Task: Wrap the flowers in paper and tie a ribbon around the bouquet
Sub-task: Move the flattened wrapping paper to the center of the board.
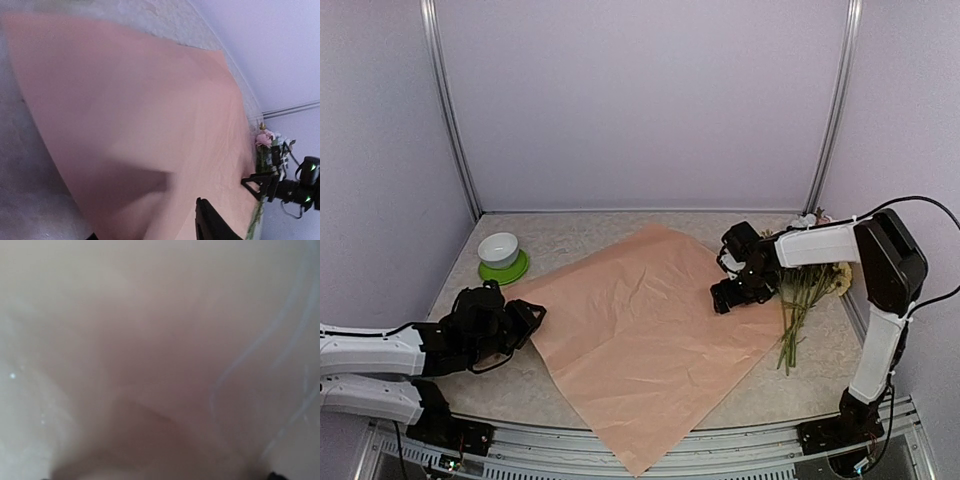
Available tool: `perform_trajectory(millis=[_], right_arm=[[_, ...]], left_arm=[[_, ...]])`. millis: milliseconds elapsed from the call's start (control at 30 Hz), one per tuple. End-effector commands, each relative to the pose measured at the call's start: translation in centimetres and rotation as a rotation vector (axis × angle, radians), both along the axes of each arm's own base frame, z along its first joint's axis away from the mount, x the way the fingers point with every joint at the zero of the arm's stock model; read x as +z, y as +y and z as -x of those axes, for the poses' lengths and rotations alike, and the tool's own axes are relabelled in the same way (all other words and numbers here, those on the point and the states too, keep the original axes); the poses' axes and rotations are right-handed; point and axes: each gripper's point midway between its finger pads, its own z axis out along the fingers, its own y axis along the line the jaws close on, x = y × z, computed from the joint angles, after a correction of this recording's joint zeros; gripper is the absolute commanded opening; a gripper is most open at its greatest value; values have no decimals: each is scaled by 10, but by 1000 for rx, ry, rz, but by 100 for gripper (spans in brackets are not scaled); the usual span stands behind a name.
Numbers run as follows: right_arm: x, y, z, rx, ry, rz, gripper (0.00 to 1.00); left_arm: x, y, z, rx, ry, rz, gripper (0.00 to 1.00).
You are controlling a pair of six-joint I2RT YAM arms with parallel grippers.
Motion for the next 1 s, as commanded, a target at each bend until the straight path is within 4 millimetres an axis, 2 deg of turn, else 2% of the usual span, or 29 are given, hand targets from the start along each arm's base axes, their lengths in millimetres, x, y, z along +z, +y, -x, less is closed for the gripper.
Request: perform_trajectory(millis=[0, 100, 133, 333, 400, 467, 500, 633, 700, 733, 767, 800, 833, 867, 933, 967], right_arm=[[-17, -27, -21, 2, -6, 155, 92], [-14, -29, -36, 9, -22, 173, 93], [-11, -28, -40, 12, -27, 170, 93], [10, -43, -52, -36, -68, 138, 93], [18, -46, -53, -46, -83, 100, 93], [29, -42, -54, -22, -102, 69, 93], [36, -36, -55, 6, -109, 42, 92], [75, -3, -60, 98, -136, -120, 91], [97, 7, -59, 114, -166, -186, 91], [106, 5, -59, 95, -183, -193, 87], [115, -4, -60, 52, -202, -185, 77], [118, -17, -59, -1, -208, -158, 58], [118, -38, -60, -70, -211, -119, 47], [116, -55, -57, -128, -214, -72, 40], [105, -96, -51, -242, -203, 3, 39], [96, -108, -45, -277, -179, 5, 41]], left_arm=[[14, 10, -4, 19, -31, -118, 57], [38, 28, -8, 65, -81, -237, 76], [45, 32, -9, 72, -95, -264, 78], [80, 56, -11, 133, -144, -405, 80], [93, 56, -13, 126, -176, -429, 79], [98, 47, -18, 83, -212, -432, 76], [93, 41, -21, 50, -215, -437, 75], [51, 23, -41, -58, -107, -419, 72], [43, 14, -51, -87, -81, -429, 73], [45, 9, -56, -102, -91, -439, 74], [50, 4, -61, -117, -113, -448, 76], [56, 0, -66, -129, -136, -459, 79], [63, -4, -71, -137, -157, -469, 81], [69, -7, -75, -143, -177, -483, 84], [81, -11, -82, -162, -216, -521, 93], [85, -13, -85, -172, -232, -543, 96]])
